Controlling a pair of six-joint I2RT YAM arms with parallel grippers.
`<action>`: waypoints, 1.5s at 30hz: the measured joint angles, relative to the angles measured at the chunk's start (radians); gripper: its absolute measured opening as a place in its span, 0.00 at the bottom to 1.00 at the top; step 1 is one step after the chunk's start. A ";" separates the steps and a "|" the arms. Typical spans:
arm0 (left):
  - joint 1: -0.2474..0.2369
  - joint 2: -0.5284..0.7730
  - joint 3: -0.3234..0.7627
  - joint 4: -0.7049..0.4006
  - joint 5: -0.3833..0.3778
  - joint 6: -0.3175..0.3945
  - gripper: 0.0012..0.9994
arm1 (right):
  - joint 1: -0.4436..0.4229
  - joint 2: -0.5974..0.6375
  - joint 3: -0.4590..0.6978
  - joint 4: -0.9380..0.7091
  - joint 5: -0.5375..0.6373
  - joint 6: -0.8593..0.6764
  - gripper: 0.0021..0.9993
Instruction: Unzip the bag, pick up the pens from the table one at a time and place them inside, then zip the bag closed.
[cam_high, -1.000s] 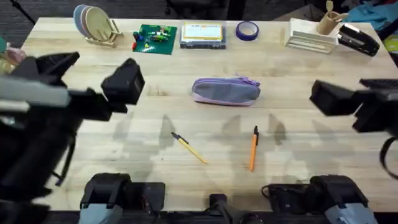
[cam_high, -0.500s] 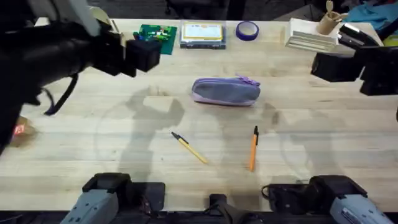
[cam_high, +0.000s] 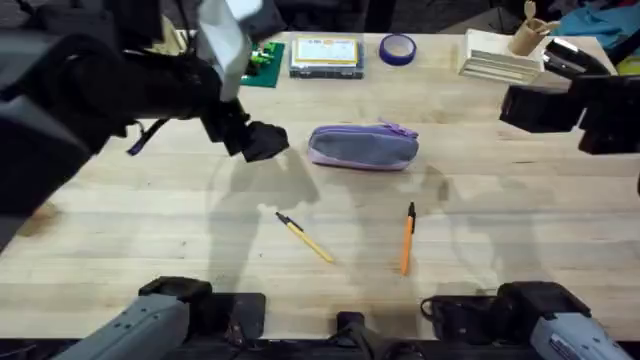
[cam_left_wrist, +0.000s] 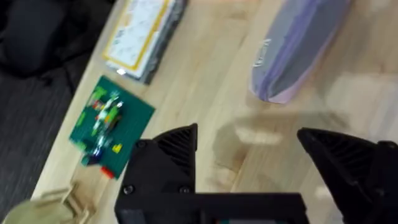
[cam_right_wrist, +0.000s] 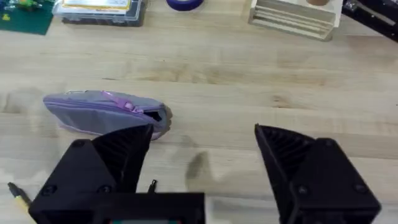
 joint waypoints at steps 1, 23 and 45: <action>-0.004 0.016 0.000 0.000 0.012 0.025 0.99 | 0.000 0.000 0.000 0.000 0.000 0.000 1.00; -0.013 0.440 0.000 0.182 0.389 0.260 0.99 | 0.000 0.000 0.000 0.001 0.000 0.000 1.00; -0.013 0.621 0.000 0.248 0.551 0.260 0.99 | 0.000 0.000 0.000 -0.001 0.000 0.000 1.00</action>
